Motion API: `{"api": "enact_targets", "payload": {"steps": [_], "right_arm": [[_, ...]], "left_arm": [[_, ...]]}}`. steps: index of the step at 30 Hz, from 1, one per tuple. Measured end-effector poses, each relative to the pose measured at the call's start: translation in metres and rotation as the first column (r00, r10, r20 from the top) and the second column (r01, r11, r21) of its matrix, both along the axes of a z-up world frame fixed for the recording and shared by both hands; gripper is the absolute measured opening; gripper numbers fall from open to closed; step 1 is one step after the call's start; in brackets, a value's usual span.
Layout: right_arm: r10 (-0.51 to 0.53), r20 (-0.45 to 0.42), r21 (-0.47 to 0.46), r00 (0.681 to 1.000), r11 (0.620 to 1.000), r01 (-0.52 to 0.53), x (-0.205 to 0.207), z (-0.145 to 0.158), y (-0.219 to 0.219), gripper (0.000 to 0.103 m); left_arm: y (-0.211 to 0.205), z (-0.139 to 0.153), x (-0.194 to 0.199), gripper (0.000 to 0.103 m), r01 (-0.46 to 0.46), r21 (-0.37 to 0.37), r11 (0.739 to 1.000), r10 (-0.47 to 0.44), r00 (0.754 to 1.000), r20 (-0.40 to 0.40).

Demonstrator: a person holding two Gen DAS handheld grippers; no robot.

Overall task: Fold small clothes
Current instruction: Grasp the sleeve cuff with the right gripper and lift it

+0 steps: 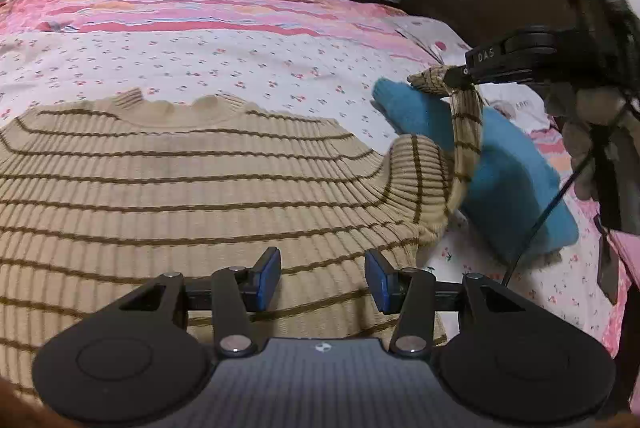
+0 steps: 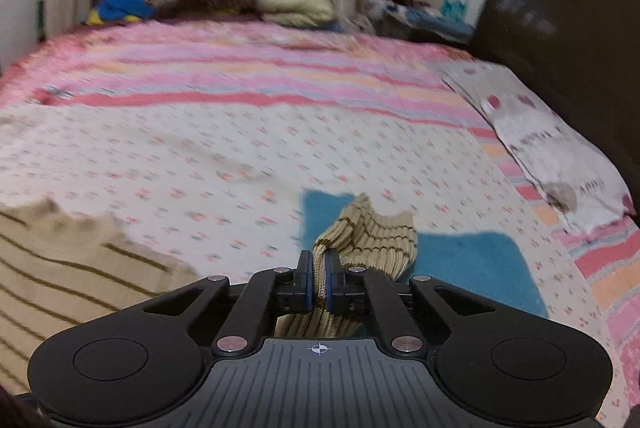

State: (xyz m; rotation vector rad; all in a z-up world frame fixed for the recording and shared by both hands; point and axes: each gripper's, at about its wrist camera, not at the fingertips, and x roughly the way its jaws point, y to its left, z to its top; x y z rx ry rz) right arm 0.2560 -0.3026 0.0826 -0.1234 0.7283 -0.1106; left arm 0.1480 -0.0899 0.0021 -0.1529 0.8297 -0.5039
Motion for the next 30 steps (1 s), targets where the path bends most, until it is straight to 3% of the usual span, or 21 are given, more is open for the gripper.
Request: {"api": "enact_targets", "payload": {"steps": [6,12,16,19,23,30], "right_arm": [[0.198,0.048,0.052,0.979,0.978,-0.2,-0.013,0.015,0.072,0.005],[0.406,0.058,0.07,0.912,0.91,-0.409,-0.019,0.004,0.151,0.005],[0.515,-0.019,0.091,0.857,0.855,-0.511,-0.018,-0.027,0.191,0.005],[0.56,-0.093,0.044,0.823,0.828,-0.558,-0.021,-0.051,0.205,0.006],[0.544,-0.148,0.046,0.826,0.838,-0.544,-0.03,-0.067,0.199,0.009],[0.488,-0.161,0.027,0.858,0.871,-0.491,-0.041,-0.055,0.175,0.012]], "left_arm": [[0.031,0.005,-0.007,0.052,-0.072,-0.001,0.997,0.072,0.997,0.023],[0.078,-0.003,-0.019,0.052,-0.202,0.042,0.978,0.2,0.979,0.049],[0.106,-0.019,-0.027,0.052,-0.288,0.089,0.954,0.285,0.957,0.046],[0.12,-0.031,-0.033,0.052,-0.316,0.079,0.946,0.315,0.949,0.021],[0.122,-0.032,-0.038,0.053,-0.307,0.072,0.949,0.305,0.951,0.037],[0.119,-0.032,-0.043,0.058,-0.278,0.08,0.957,0.275,0.96,0.053]]}}
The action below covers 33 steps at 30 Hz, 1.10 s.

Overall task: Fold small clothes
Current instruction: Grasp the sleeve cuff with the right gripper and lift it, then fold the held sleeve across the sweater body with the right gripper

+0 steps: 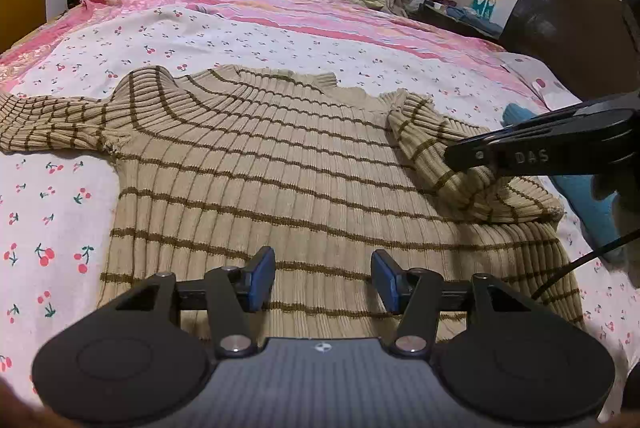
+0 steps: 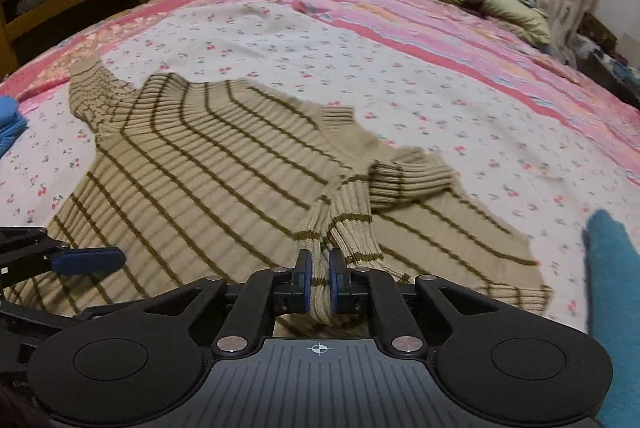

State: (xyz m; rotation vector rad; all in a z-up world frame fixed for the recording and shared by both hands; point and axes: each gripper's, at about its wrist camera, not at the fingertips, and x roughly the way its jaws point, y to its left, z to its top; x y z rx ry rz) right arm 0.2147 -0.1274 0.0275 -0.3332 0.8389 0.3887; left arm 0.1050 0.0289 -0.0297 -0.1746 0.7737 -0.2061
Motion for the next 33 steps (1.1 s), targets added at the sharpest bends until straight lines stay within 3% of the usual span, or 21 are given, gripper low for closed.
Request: {"api": "enact_targets", "payload": {"steps": [3,6,9,13,16,24,29,33], "right_arm": [[-0.006,-0.01,-0.068,1.0,0.998,0.005,-0.003,-0.001,-0.003,0.023],[-0.039,0.006,-0.098,0.999,0.994,0.039,-0.005,0.001,-0.008,0.023],[-0.055,0.075,-0.147,0.996,0.987,0.066,-0.006,0.009,-0.004,0.023],[-0.059,0.131,-0.149,0.99,0.986,0.079,-0.006,0.018,0.005,0.036],[-0.055,0.166,-0.117,0.985,0.99,0.075,-0.006,0.024,0.01,0.036],[0.043,0.08,0.064,0.996,0.997,-0.048,0.021,0.011,0.041,0.03],[-0.108,0.011,0.018,0.994,0.994,0.108,0.047,-0.01,0.022,0.03],[-0.156,0.016,-0.014,0.988,0.988,0.156,0.043,-0.011,0.0,0.03]], "left_arm": [[0.002,-0.001,-0.001,0.059,0.005,-0.01,1.0,-0.005,1.0,-0.002],[0.003,-0.002,-0.001,0.059,0.008,-0.013,1.0,-0.008,1.0,-0.002],[0.004,-0.001,-0.001,0.059,0.013,-0.015,1.0,-0.013,1.0,0.0],[0.006,-0.001,-0.002,0.059,0.014,-0.028,1.0,-0.014,1.0,-0.001],[0.007,-0.001,-0.002,0.059,0.015,-0.037,0.999,-0.015,1.0,-0.002],[0.007,0.0,-0.003,0.059,0.018,-0.039,0.999,-0.018,1.0,-0.001],[0.008,-0.001,-0.003,0.06,0.025,-0.05,0.998,-0.026,1.0,-0.002],[0.006,-0.002,-0.003,0.06,0.037,-0.046,0.998,-0.037,0.999,0.0]]}}
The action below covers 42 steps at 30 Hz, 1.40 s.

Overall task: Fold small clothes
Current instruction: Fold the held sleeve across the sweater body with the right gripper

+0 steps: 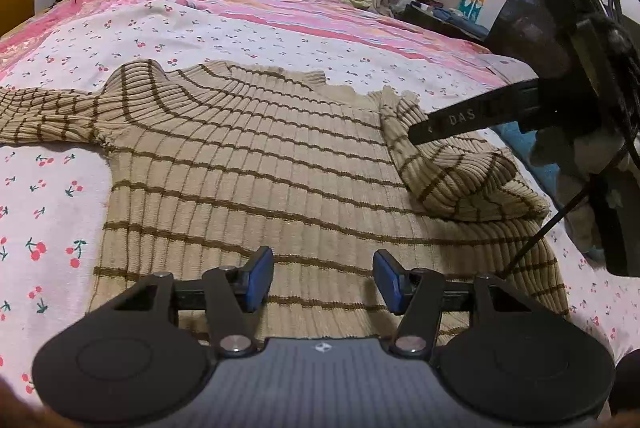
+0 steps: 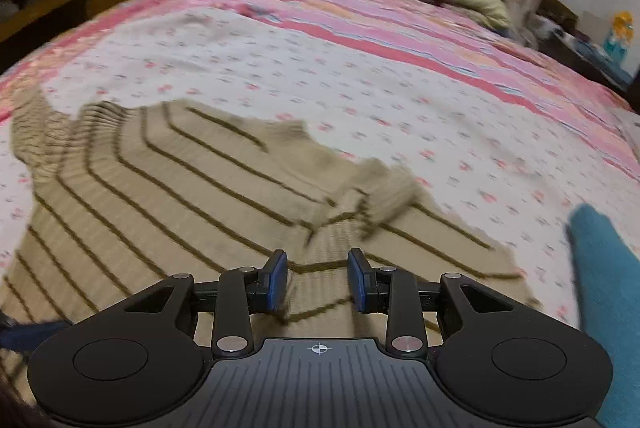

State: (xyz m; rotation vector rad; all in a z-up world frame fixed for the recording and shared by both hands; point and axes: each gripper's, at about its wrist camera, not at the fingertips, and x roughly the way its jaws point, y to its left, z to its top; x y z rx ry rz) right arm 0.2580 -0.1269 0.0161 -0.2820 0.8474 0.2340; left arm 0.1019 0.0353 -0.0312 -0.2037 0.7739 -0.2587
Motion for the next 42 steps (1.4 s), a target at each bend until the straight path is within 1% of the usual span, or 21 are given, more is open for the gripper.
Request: {"api": "enact_targets", "payload": {"steps": [3,5,6,8,12,14,15,18,20,23,25,27,28,29,31,32,34,36,38,40,42], "right_arm": [[-0.028,-0.009,0.012,1.0,1.0,0.028,0.002,-0.001,-0.005,0.03],[-0.039,0.033,0.019,0.999,0.999,0.039,0.0,0.005,-0.001,0.031],[-0.02,0.077,0.016,0.997,1.0,0.018,-0.006,0.012,0.005,0.031],[0.042,0.109,0.033,0.993,0.998,-0.046,-0.012,0.021,0.017,0.03],[0.078,0.088,0.02,0.993,0.997,-0.08,-0.002,0.011,0.035,0.03],[0.045,0.036,0.027,0.998,0.999,-0.046,0.01,0.0,0.034,0.03],[0.008,0.013,0.017,1.0,1.0,-0.009,0.015,-0.005,0.031,0.03],[-0.027,-0.029,0.022,0.999,0.999,0.027,0.019,-0.012,0.018,0.03],[-0.044,-0.045,0.028,0.998,0.999,0.046,0.021,-0.014,0.013,0.03],[-0.035,-0.055,0.053,0.998,0.998,0.038,0.026,-0.012,0.016,0.031],[-0.013,-0.043,0.029,0.999,0.999,0.014,0.027,-0.013,0.026,0.031],[-0.029,-0.06,-0.024,0.998,0.999,0.028,0.037,-0.021,0.033,0.03],[-0.041,-0.063,-0.034,0.997,0.999,0.039,0.04,-0.024,0.032,0.029],[-0.053,-0.065,-0.031,0.996,0.998,0.051,0.043,-0.025,0.029,0.022],[-0.072,-0.082,0.011,0.994,0.997,0.073,0.044,-0.022,0.019,0.015],[-0.068,-0.082,0.022,0.994,0.997,0.07,0.041,-0.018,0.016,0.014],[-0.045,-0.065,0.055,0.997,0.997,0.049,0.033,-0.009,0.014,0.013],[0.002,-0.037,0.128,0.999,0.992,0.003,0.022,0.006,0.017,0.013],[0.078,0.018,0.197,0.997,0.977,-0.08,0.009,0.02,0.027,0.013],[0.165,0.073,0.246,0.983,0.953,-0.179,-0.001,0.029,0.04,0.013],[0.229,0.084,0.243,0.97,0.939,-0.243,-0.004,0.025,0.054,0.015]], "left_arm": [[-0.001,0.0,-0.001,0.061,0.003,0.006,1.0,-0.003,1.0,0.002],[-0.001,0.0,-0.001,0.061,0.002,0.004,1.0,-0.002,1.0,0.002],[-0.001,0.0,0.0,0.061,0.002,0.002,1.0,-0.002,1.0,0.001],[-0.001,-0.001,0.0,0.061,0.003,0.003,1.0,-0.003,1.0,0.0],[-0.001,-0.001,0.0,0.061,0.006,0.005,1.0,-0.006,1.0,0.002],[0.0,-0.001,0.0,0.061,0.007,0.001,1.0,-0.007,1.0,0.001],[0.001,-0.001,0.0,0.061,0.007,-0.002,1.0,-0.007,1.0,0.001],[0.002,-0.001,0.0,0.062,0.01,-0.008,1.0,-0.01,1.0,0.001],[0.002,-0.001,0.0,0.063,0.012,-0.007,1.0,-0.012,1.0,0.003],[0.0,-0.001,0.0,0.065,0.016,-0.003,1.0,-0.016,1.0,0.006],[-0.001,-0.002,-0.001,0.066,0.019,0.001,1.0,-0.019,1.0,0.009],[-0.001,-0.002,-0.001,0.066,0.02,0.001,1.0,-0.02,1.0,0.009],[-0.001,-0.002,-0.001,0.066,0.02,-0.001,1.0,-0.02,1.0,0.009],[0.0,-0.002,-0.001,0.066,0.02,-0.001,1.0,-0.02,1.0,0.009],[0.001,-0.001,-0.001,0.066,0.02,-0.006,1.0,-0.02,1.0,0.007],[0.001,-0.001,-0.001,0.066,0.02,-0.007,1.0,-0.02,1.0,0.006],[0.002,-0.001,-0.001,0.066,0.019,-0.008,1.0,-0.019,1.0,0.006],[0.002,-0.001,-0.001,0.066,0.017,-0.004,1.0,-0.017,1.0,0.005],[0.002,-0.001,-0.001,0.066,0.016,-0.001,1.0,-0.016,1.0,0.005],[0.001,-0.001,-0.001,0.066,0.017,0.006,1.0,-0.017,1.0,0.006],[0.001,-0.001,-0.001,0.066,0.018,0.009,1.0,-0.018,1.0,0.006]]}}
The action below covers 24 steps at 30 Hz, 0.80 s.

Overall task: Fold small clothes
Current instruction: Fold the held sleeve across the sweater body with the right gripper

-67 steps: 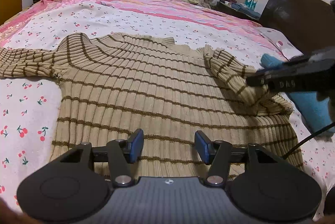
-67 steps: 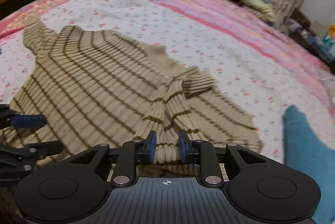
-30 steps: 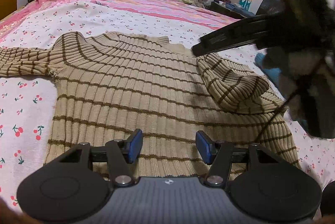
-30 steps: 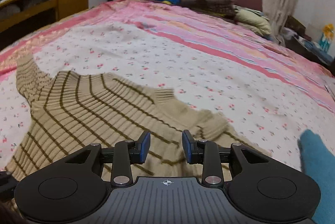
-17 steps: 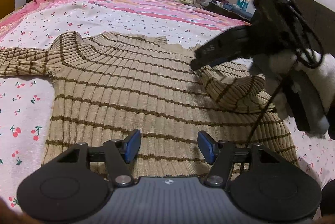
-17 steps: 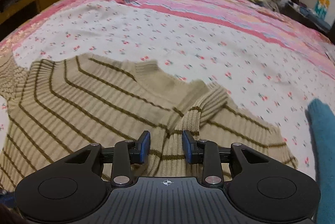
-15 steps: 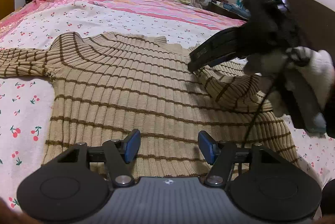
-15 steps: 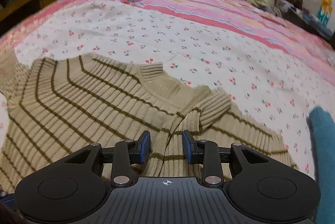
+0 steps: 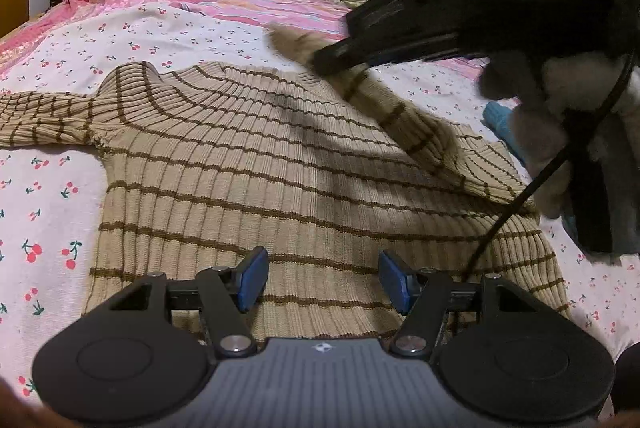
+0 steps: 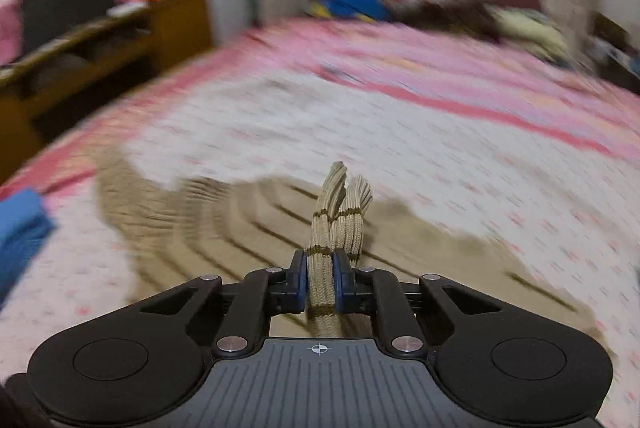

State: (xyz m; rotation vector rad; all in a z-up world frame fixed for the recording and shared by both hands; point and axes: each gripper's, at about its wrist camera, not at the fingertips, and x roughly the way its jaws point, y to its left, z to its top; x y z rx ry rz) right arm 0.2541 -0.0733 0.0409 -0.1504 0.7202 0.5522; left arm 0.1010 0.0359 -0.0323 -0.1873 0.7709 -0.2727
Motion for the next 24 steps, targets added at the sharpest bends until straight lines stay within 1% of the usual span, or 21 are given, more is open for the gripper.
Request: {"api": "enact_targets", "payload": {"steps": [1,3,5,10,11,13,15,16,18,19,20,22,23,24], "right_arm": [[0.031,-0.015,-0.023,0.999,0.999,-0.031,0.0,-0.008,0.008,0.018],[0.05,-0.026,-0.055,0.998,0.997,-0.051,-0.003,-0.018,0.014,0.018],[0.054,-0.049,-0.038,0.997,0.998,-0.056,-0.008,-0.023,0.01,0.018],[0.058,-0.036,-0.011,0.998,0.998,-0.059,-0.021,-0.013,-0.01,0.019],[0.055,-0.031,-0.007,0.998,0.998,-0.055,-0.024,-0.01,-0.014,0.019],[0.031,-0.024,-0.001,0.999,1.0,-0.031,-0.031,-0.009,-0.027,0.02],[-0.019,-0.031,0.0,0.999,1.0,0.019,-0.036,-0.01,-0.044,0.02],[-0.043,-0.037,0.002,0.998,0.999,0.043,-0.037,-0.012,-0.052,0.02],[-0.097,-0.054,-0.006,0.994,0.995,0.097,-0.04,-0.019,-0.069,0.02],[-0.125,-0.056,-0.02,0.991,0.992,0.124,-0.042,-0.022,-0.076,0.02],[-0.149,-0.061,-0.032,0.987,0.989,0.147,-0.043,-0.026,-0.084,0.02],[-0.185,-0.069,-0.055,0.98,0.982,0.181,-0.046,-0.033,-0.098,0.02],[-0.21,-0.061,-0.086,0.976,0.975,0.205,-0.046,-0.037,-0.102,0.02],[-0.248,-0.042,-0.145,0.968,0.96,0.24,-0.044,-0.043,-0.107,0.02]], "left_arm": [[0.0,0.0,0.0,0.066,0.0,0.001,1.0,0.0,1.0,0.0],[0.0,0.0,-0.001,0.066,0.002,0.005,1.0,-0.002,1.0,-0.001],[0.001,0.0,-0.001,0.066,0.001,0.004,1.0,-0.001,1.0,-0.001],[-0.002,0.0,-0.001,0.067,0.005,0.016,1.0,-0.005,1.0,0.001],[-0.002,-0.001,-0.001,0.069,0.008,0.018,1.0,-0.008,1.0,0.001],[-0.004,-0.002,-0.002,0.073,0.017,0.016,1.0,-0.017,1.0,0.004],[-0.006,-0.004,-0.003,0.081,0.029,0.018,0.999,-0.029,1.0,0.01],[-0.007,-0.005,-0.002,0.083,0.035,0.021,0.999,-0.036,0.999,0.011],[-0.012,-0.006,-0.002,0.094,0.056,0.034,0.998,-0.057,0.998,0.008],[-0.014,-0.006,-0.002,0.097,0.067,0.038,0.997,-0.067,0.998,0.006],[-0.016,-0.007,-0.002,0.103,0.077,0.038,0.996,-0.077,0.997,0.003],[-0.022,-0.009,-0.003,0.103,0.094,0.042,0.995,-0.094,0.996,-0.003],[-0.025,-0.01,-0.004,0.103,0.095,0.061,0.994,-0.095,0.995,-0.002],[-0.028,-0.01,-0.005,0.103,0.097,0.079,0.992,-0.097,0.995,0.001]]}}
